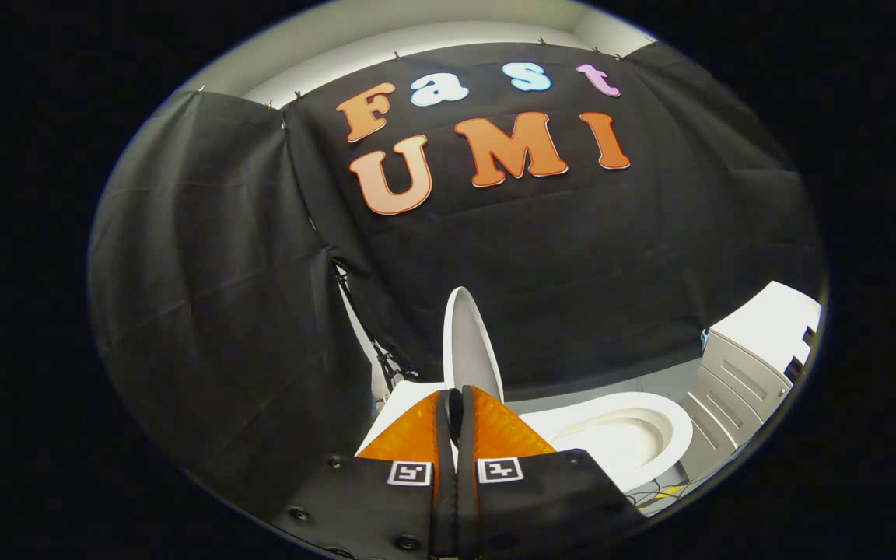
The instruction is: Open the toilet lid.
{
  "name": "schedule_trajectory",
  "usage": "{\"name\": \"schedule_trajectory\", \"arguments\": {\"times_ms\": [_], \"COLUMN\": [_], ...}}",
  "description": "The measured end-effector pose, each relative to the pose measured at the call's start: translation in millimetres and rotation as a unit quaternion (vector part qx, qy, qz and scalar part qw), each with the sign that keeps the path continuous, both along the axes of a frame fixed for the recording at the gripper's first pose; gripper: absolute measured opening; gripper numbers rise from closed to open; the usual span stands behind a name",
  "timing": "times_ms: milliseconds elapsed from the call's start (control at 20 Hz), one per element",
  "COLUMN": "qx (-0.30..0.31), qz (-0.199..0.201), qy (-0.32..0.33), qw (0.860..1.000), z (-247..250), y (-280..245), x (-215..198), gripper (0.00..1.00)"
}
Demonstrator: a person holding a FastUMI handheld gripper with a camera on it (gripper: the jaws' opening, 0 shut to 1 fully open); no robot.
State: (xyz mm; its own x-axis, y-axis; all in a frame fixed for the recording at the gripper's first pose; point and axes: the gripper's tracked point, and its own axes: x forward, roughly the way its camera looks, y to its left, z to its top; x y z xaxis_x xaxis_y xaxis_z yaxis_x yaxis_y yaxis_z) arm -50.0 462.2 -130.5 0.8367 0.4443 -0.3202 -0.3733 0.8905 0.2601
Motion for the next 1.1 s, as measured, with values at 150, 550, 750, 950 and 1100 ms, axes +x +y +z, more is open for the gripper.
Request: {"name": "schedule_trajectory", "arguments": {"times_ms": [150,550,750,950,1100], "qx": [-0.016,-0.06,-0.102,-0.113,-0.096], "qz": [0.014,0.029,0.039,0.02,0.023], "qy": [-0.006,-0.035,-0.054,-0.089,-0.085], "qw": [1.0,0.997,0.992,0.989,0.991], "z": [1.5,-2.0,-4.5,12.1,22.6], "y": [24.6,57.9,66.2,53.1,44.8], "x": [-4.7,-21.4,-25.5,-23.5,-25.1], "gripper": [0.08,0.08,0.17,0.38,0.6]}}
